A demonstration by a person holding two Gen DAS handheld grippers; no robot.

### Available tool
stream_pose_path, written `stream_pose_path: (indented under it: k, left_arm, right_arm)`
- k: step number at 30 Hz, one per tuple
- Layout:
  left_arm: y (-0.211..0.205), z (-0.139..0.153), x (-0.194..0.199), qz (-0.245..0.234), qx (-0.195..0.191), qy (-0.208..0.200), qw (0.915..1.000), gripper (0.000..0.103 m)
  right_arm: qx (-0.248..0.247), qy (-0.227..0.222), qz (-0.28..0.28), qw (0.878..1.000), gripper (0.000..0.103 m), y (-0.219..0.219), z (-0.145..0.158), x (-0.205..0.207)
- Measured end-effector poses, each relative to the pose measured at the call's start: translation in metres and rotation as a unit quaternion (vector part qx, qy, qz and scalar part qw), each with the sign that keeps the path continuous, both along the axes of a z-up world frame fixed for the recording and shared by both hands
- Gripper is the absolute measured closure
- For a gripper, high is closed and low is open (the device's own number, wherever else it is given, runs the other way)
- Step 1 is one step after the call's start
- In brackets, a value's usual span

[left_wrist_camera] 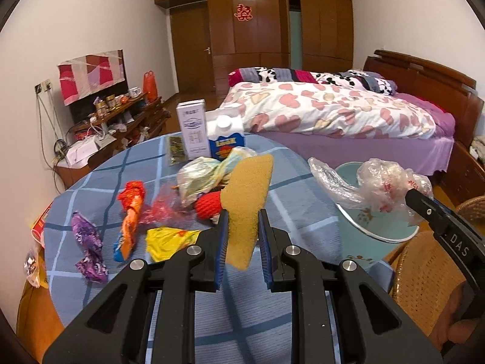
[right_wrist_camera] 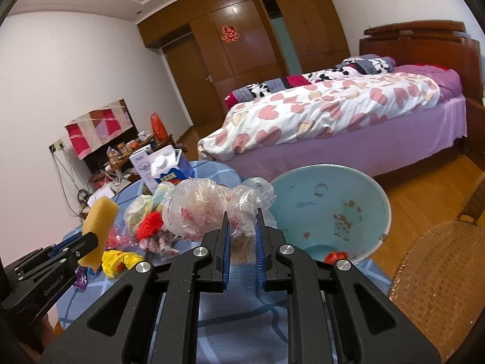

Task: Collect trash
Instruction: 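Carry both items over the wastebasket and open both tools to drop them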

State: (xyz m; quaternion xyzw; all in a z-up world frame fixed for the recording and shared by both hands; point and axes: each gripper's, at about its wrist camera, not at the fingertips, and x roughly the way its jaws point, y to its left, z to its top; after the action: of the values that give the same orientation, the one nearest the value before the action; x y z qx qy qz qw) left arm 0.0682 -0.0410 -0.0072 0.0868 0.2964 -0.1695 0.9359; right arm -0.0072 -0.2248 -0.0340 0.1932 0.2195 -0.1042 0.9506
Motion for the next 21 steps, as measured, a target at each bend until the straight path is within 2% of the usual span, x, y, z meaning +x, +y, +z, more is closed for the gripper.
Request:
stream_pose_path:
  k: [12, 21]
  left_arm:
    - [-0.039, -0.001, -0.001, -0.039, -0.003, 0.009, 0.9992, 0.084]
    - [-0.067, -0.009, 0.001, -0.066, -0.004, 0.019, 0.9977, 0.084]
  right_arm:
    - [0.006, -0.003, -0.039, 0.999, 0.088, -0.027, -0.002, -0.009]
    - [0.005, 0.003, -0.105, 0.994, 0.088, -0.064, -0.011, -0.017]
